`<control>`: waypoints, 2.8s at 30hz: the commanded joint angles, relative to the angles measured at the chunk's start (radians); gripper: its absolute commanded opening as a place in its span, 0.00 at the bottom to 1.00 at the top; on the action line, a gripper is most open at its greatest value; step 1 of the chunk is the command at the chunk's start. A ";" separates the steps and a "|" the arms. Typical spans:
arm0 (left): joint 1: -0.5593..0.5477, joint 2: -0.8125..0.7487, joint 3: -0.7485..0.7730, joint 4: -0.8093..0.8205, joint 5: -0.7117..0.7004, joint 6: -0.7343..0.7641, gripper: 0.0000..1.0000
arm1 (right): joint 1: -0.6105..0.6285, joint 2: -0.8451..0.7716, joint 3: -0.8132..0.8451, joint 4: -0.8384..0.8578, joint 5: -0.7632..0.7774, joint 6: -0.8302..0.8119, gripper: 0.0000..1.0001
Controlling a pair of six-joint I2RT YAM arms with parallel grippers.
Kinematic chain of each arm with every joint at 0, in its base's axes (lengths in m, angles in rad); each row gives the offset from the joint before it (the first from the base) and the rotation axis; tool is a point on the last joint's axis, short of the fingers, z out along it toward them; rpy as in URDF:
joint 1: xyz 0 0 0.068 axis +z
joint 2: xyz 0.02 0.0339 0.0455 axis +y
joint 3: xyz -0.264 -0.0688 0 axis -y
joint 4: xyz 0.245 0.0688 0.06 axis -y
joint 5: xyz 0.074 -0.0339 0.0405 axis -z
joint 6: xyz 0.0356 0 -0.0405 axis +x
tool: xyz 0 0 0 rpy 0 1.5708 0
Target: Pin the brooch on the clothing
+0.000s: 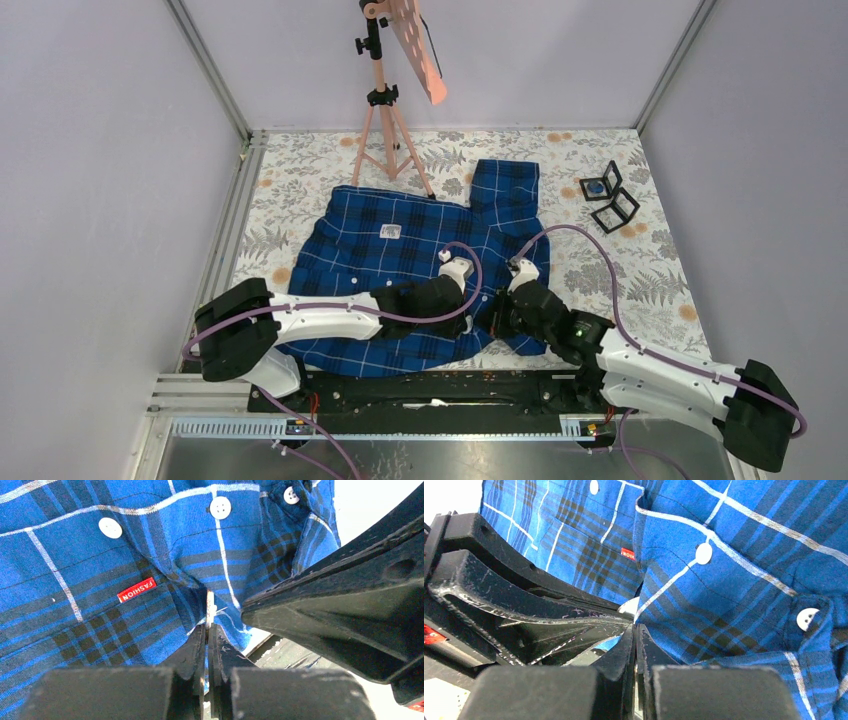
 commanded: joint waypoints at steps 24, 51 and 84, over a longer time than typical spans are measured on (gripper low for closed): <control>0.014 -0.134 -0.128 0.244 0.004 -0.036 0.00 | 0.009 0.027 0.014 0.046 -0.114 -0.036 0.27; 0.184 -0.188 -0.272 0.499 0.397 -0.002 0.00 | -0.167 -0.216 -0.180 0.216 -0.322 -0.197 0.61; 0.218 -0.169 -0.295 0.610 0.684 0.070 0.00 | -0.185 -0.176 -0.216 0.340 -0.455 -0.182 0.35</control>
